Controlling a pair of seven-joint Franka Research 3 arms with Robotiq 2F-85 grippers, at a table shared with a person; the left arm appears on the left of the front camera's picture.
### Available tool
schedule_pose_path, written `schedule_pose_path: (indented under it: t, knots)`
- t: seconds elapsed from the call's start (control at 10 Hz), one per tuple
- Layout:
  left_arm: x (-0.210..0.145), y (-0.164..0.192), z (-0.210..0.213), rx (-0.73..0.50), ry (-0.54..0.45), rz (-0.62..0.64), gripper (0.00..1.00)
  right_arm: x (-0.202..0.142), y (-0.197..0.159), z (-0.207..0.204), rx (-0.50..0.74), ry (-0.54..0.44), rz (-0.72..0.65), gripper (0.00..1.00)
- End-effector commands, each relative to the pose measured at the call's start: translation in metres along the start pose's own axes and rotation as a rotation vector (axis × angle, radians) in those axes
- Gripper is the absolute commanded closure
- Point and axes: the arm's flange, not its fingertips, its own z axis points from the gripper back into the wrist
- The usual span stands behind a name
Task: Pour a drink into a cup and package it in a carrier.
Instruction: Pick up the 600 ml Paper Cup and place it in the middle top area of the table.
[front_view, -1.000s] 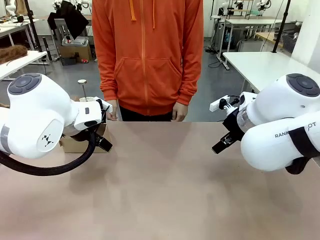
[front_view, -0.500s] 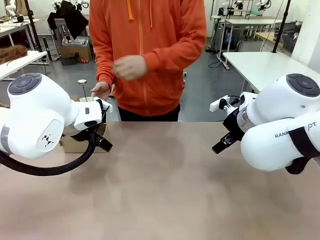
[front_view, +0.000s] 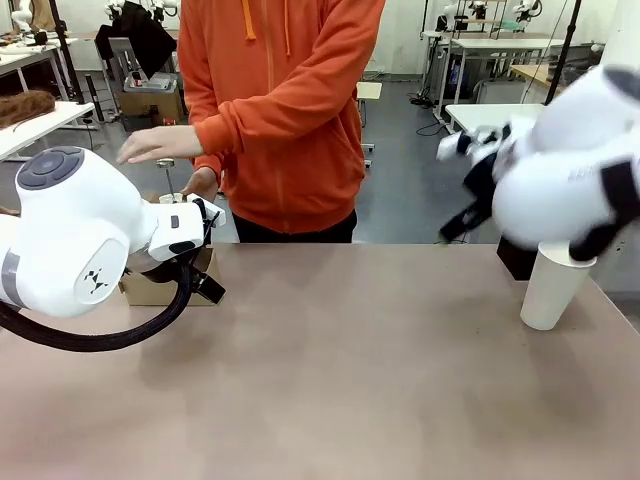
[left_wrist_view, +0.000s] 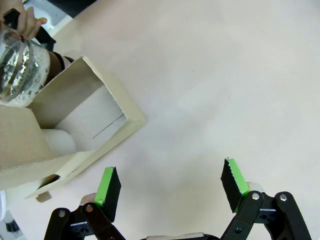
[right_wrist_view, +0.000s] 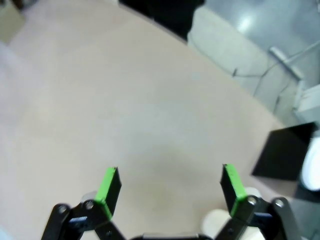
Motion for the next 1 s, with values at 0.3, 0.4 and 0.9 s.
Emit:
schedule_pose_path:
  t: [0.3,0.4,0.9]
  knots:
    - [0.000,0.000,0.000,0.000,0.000,0.000,0.00,-0.008,-0.185,0.106,0.368,-0.304,0.122,0.00]
    - [0.000,0.000,0.000,0.000,0.000,0.000,0.00,-0.033,-0.214,0.118,0.432,-0.390,0.151,0.00]
    - [0.000,0.000,0.000,0.000,0.000,0.000,0.00,-0.190,-0.286,0.062,0.568,-0.754,0.122,0.00]
